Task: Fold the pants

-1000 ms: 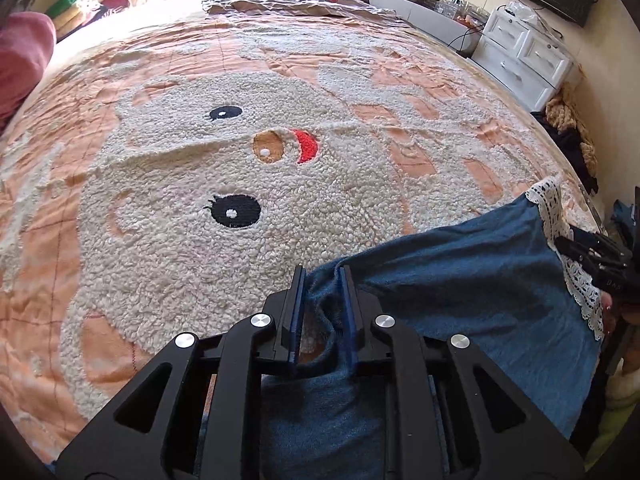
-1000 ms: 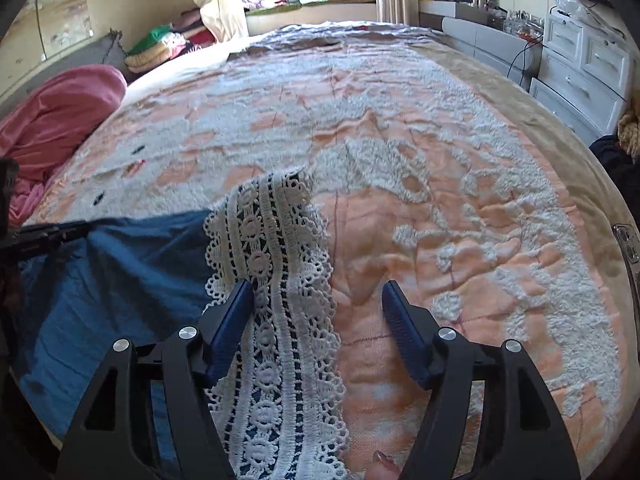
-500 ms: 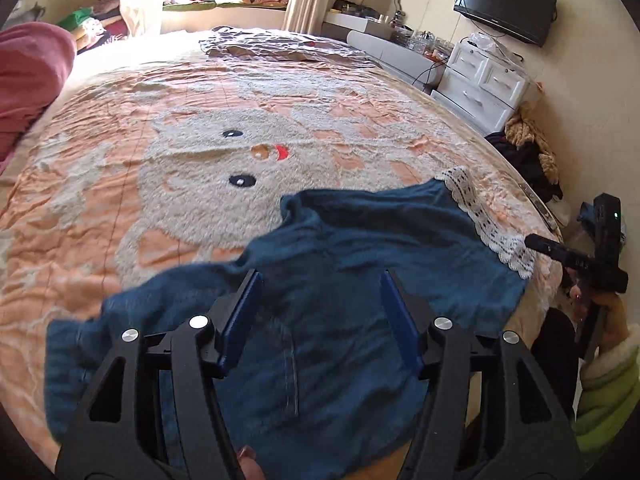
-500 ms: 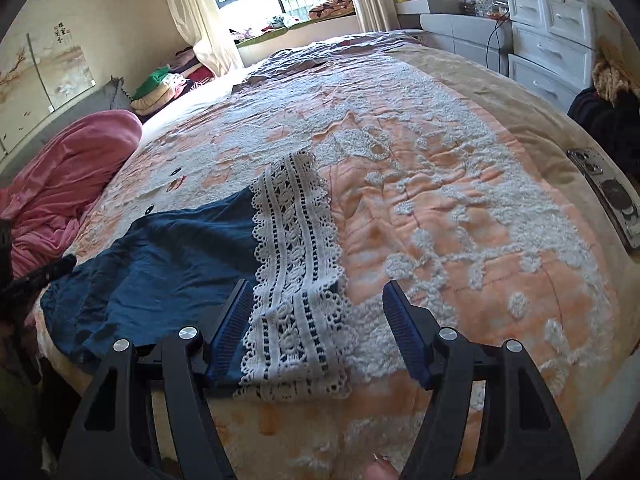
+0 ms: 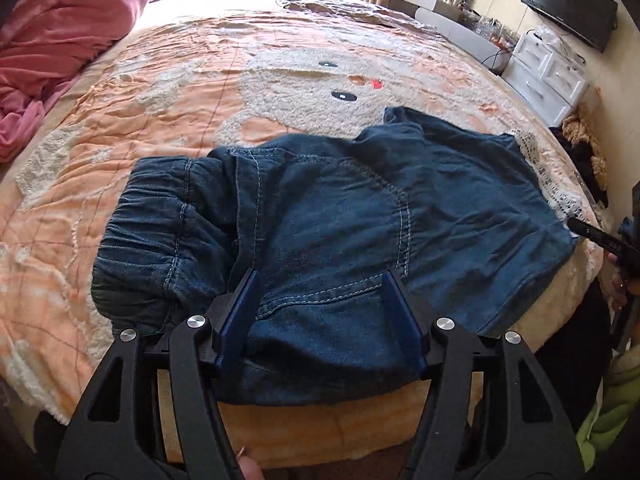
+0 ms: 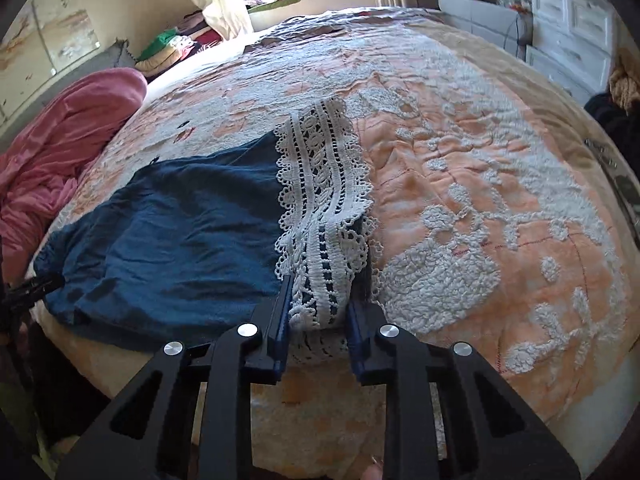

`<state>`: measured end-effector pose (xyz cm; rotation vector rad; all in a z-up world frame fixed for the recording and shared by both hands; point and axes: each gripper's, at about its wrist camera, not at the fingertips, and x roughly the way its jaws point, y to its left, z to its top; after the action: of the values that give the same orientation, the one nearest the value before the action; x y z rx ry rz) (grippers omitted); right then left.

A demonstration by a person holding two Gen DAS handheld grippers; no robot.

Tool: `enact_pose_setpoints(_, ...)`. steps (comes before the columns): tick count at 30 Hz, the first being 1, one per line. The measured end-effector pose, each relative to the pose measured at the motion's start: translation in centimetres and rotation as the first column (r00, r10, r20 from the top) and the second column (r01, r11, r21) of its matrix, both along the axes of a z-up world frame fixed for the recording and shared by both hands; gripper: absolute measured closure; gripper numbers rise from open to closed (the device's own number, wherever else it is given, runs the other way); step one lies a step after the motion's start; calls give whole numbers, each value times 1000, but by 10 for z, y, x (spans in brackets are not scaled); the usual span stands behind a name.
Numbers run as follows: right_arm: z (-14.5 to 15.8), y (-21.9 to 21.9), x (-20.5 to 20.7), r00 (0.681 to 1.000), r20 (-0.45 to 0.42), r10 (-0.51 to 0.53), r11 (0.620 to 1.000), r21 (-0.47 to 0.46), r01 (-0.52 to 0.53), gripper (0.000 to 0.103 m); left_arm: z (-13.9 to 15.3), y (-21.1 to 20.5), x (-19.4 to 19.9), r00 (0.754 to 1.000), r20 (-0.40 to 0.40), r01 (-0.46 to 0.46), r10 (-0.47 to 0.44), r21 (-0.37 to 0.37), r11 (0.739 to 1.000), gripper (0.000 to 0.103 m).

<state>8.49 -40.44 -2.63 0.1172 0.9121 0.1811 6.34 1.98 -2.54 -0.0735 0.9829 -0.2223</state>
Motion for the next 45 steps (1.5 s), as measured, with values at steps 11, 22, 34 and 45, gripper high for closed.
enact_pose_setpoints(11,-9,-2,-15,999,-5,-36,995,-94,35,83,-7,0,-8,1000,10,13,-14,54,998,48)
enact_pose_setpoints(22,17,-22,-36,993,48,-105,994,-29,107,63,25,-19,-17,996,60,64,-66,28,998,39)
enact_pose_setpoints(34,44,18,-44,987,159,21,1000,17,-24,61,17,-98,-8,970,44,236,-239,55,970,33)
enact_pose_setpoints(45,-7,36,-32,999,-14,29,999,-20,-29,56,-11,-70,-9,970,-32,241,-241,11,970,33)
